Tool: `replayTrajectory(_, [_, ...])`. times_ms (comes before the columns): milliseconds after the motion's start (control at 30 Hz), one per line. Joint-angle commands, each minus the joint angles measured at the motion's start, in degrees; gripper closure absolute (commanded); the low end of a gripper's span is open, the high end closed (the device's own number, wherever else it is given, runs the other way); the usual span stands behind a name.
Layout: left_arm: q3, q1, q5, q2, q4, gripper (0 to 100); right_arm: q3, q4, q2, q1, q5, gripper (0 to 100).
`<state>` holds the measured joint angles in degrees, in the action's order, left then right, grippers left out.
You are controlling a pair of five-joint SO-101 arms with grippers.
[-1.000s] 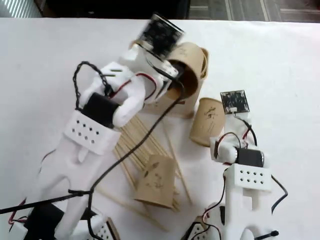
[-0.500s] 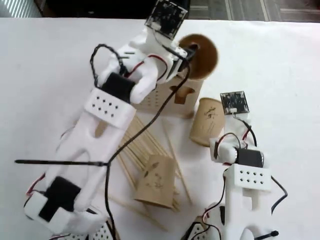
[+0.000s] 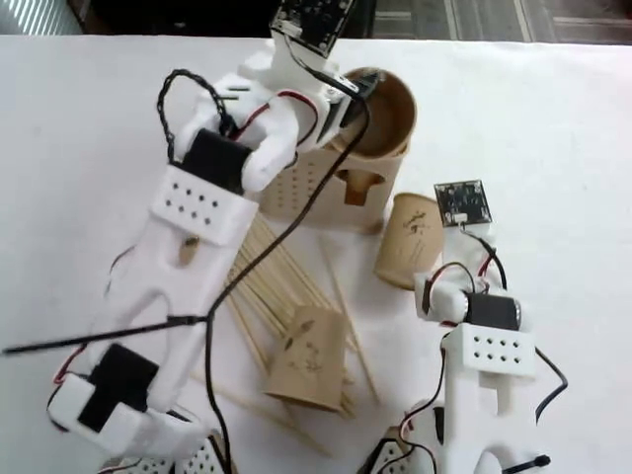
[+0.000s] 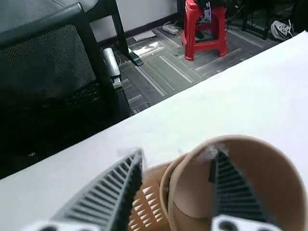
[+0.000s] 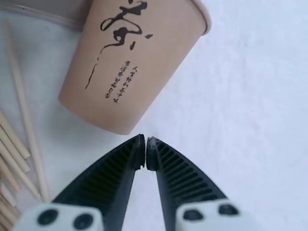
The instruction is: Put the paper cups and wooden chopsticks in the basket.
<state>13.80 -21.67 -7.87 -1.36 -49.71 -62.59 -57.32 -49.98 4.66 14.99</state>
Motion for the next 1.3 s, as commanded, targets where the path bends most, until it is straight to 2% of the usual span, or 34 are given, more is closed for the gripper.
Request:
replayTrajectory(0, [1.05, 0.57, 0.53, 2.77, 1.93, 77, 0.35, 0.84, -1.01, -0.04, -0.44, 97.7])
replayTrajectory(367, [4.48, 1.10, 0.53, 4.97, 2.20, 77, 0.35, 0.84, -1.01, -0.04, -0.35, 97.7])
replayTrajectory(733, [6.15, -0.04, 0.18, -5.67, -3.87, 77, 0.35, 0.84, -1.01, -0.04, -0.18, 97.7])
replayTrajectory(867, [5.98, 0.04, -0.09, -9.54, -10.02, 77, 0.35, 0.84, -1.10, -0.04, -0.18, 97.7])
replayTrajectory(1067, [5.89, 3.74, -2.46, -13.67, -22.59, 79, 1.67, 0.31, -1.54, -1.10, -0.09, 97.7])
replayTrajectory(1267, [5.89, 10.15, -2.55, -15.60, -31.65, 83, 10.37, -8.40, -1.54, -6.90, 0.26, 97.7])
